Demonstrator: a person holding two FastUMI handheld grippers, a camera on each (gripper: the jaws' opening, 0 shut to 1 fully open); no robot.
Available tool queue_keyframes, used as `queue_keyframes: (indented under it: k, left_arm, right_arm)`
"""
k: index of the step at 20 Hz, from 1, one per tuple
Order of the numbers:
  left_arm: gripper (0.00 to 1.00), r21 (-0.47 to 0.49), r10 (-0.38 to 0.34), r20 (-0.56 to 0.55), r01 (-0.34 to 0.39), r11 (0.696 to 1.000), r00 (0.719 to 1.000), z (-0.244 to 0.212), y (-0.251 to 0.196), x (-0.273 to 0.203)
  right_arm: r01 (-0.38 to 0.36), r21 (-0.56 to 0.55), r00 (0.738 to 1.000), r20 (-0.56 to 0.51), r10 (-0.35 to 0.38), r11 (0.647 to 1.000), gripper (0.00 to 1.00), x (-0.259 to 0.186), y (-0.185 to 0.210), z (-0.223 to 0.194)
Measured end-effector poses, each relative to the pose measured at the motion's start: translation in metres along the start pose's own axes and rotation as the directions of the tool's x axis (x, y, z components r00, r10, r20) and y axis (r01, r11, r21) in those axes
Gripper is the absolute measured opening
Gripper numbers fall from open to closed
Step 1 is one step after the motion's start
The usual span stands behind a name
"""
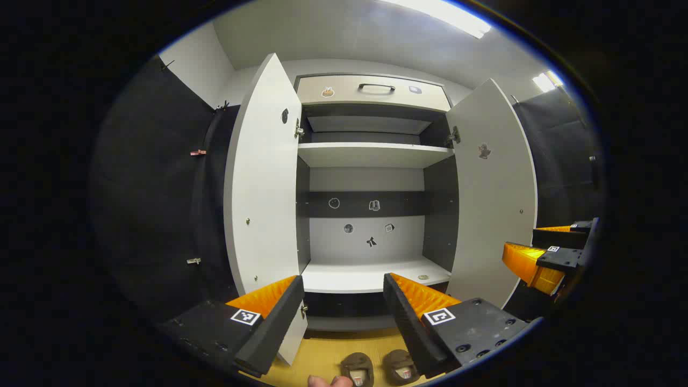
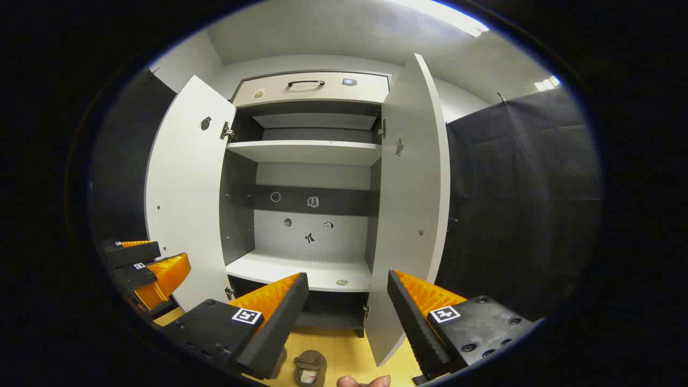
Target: Grab one shoe with the right hand and put it into the shoe cabinet, grab the other shoe with the left hand and put it into the shoe cabinet; then close the right door with the right hand and the left door with the left hand.
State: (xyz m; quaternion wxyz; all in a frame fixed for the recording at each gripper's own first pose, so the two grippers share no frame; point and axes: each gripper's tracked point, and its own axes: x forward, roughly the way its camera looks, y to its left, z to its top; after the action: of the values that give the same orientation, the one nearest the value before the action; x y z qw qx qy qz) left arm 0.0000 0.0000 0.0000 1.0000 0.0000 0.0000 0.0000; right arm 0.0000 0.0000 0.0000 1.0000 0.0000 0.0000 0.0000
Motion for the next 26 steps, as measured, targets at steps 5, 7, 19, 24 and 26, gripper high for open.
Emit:
queue_keyframes:
  k: [5,7,19,24,26]
  left_arm:
    - [0.94,-0.004,0.000,-0.003,0.000,1.000,1.000,-0.001,0.004,-0.002]
    - [0.95,0.000,-0.001,0.001,0.001,1.000,1.000,0.001,0.004,-0.003]
    - [0.95,0.002,-0.003,0.022,0.003,1.000,1.000,0.007,0.009,-0.005]
    - [0.95,0.002,0.017,0.043,-0.017,1.000,0.999,0.011,0.020,-0.006]
    - [0.95,0.009,0.029,0.042,-0.030,1.000,0.999,0.009,0.026,-0.005]
  right_arm:
    - [0.002,0.007,1.000,0.007,-0.002,1.000,0.97,0.000,0.004,0.002]
    - [0.001,0.006,1.000,0.012,-0.001,1.000,0.97,-0.001,0.005,0.003]
    - [-0.009,-0.002,1.000,0.011,0.009,1.000,0.97,0.000,0.013,0.000]
    - [-0.053,0.026,0.996,-0.065,0.054,0.998,0.98,0.002,0.031,-0.029]
    - [-0.081,0.041,0.984,-0.154,0.086,0.996,0.98,0.001,0.042,-0.063]
